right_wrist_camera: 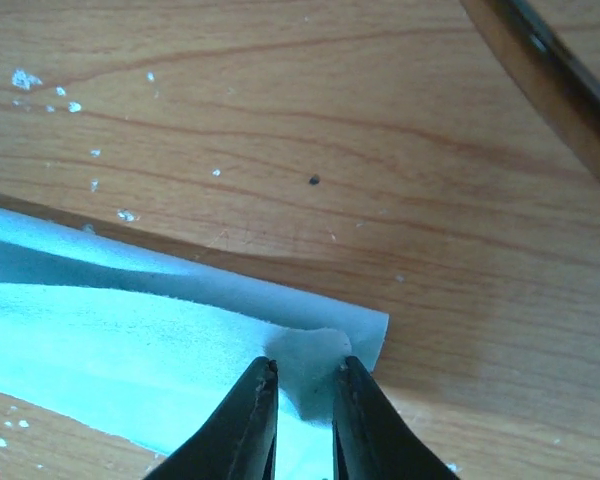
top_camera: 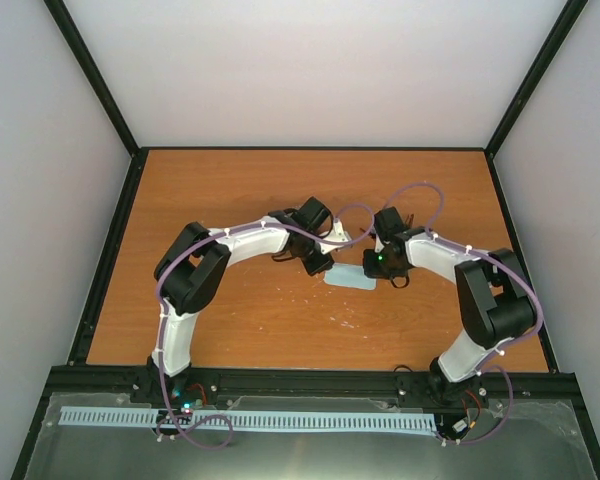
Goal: Organize the sunglasses
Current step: Fold the glasses cleaning cloth at the center of the board.
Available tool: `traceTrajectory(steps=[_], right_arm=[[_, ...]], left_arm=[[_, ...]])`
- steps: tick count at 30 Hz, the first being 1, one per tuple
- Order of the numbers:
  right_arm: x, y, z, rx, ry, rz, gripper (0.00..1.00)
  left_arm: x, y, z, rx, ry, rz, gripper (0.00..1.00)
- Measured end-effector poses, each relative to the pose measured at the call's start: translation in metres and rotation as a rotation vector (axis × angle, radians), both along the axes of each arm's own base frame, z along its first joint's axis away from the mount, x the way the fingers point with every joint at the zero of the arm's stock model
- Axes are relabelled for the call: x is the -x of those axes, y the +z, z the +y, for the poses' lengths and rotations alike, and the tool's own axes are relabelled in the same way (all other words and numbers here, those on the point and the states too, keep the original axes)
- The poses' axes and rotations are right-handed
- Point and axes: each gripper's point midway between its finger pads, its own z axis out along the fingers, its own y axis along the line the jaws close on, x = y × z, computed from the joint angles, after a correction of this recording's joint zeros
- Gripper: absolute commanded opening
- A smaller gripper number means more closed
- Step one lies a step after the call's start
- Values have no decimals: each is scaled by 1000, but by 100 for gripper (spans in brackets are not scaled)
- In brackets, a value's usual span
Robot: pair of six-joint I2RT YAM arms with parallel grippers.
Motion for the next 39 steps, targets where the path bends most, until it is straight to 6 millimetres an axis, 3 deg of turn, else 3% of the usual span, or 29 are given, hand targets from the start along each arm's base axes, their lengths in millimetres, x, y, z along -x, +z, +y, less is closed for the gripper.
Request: traceTrajectory(steps=[4, 16, 23, 30, 39], right_arm=[[3, 4, 4, -34, 6, -13, 25], [10, 11, 17, -136, 31, -40, 24], [19, 5, 21, -177, 35, -26, 23], [22, 5, 22, -188, 35, -28, 22], [31, -1, 18, -178, 34, -6, 23]], left_arm=[[3, -5, 3, -9, 4, 12, 1], [7, -11, 6, -12, 14, 23, 2], [8, -8, 6, -6, 22, 22, 4], [14, -4, 9, -2, 23, 21, 13], [30, -3, 11, -2, 5, 16, 14]])
